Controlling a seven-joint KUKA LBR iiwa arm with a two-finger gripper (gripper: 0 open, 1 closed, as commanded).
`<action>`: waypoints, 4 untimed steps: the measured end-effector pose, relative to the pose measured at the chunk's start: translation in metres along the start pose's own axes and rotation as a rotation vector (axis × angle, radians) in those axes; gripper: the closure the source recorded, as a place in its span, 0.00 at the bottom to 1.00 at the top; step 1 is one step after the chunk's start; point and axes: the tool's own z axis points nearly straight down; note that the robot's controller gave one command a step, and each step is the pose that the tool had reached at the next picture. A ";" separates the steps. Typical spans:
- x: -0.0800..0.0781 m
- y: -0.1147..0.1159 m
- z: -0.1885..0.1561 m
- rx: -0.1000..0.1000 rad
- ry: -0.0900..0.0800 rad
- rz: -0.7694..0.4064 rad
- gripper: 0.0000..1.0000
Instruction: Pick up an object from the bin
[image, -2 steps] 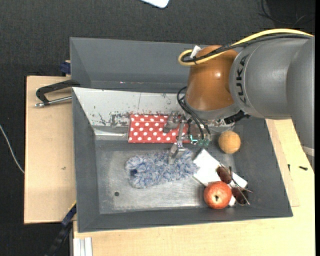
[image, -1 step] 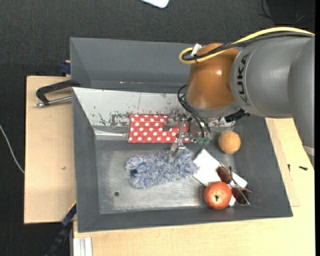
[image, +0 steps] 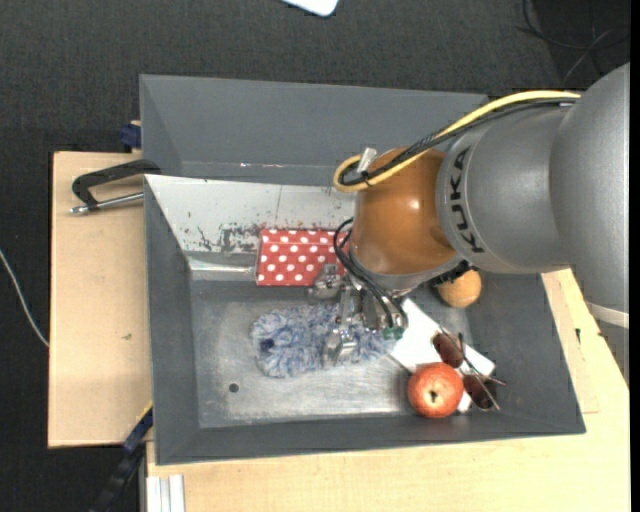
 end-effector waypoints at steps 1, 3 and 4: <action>-0.015 -0.005 0.023 -0.003 -0.005 0.043 1.00; -0.011 -0.014 -0.030 0.000 0.005 0.014 1.00; -0.030 -0.045 -0.103 0.000 0.000 0.115 1.00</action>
Offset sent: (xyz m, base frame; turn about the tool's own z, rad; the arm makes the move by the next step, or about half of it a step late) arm 0.0000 0.0000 0.0000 0.0000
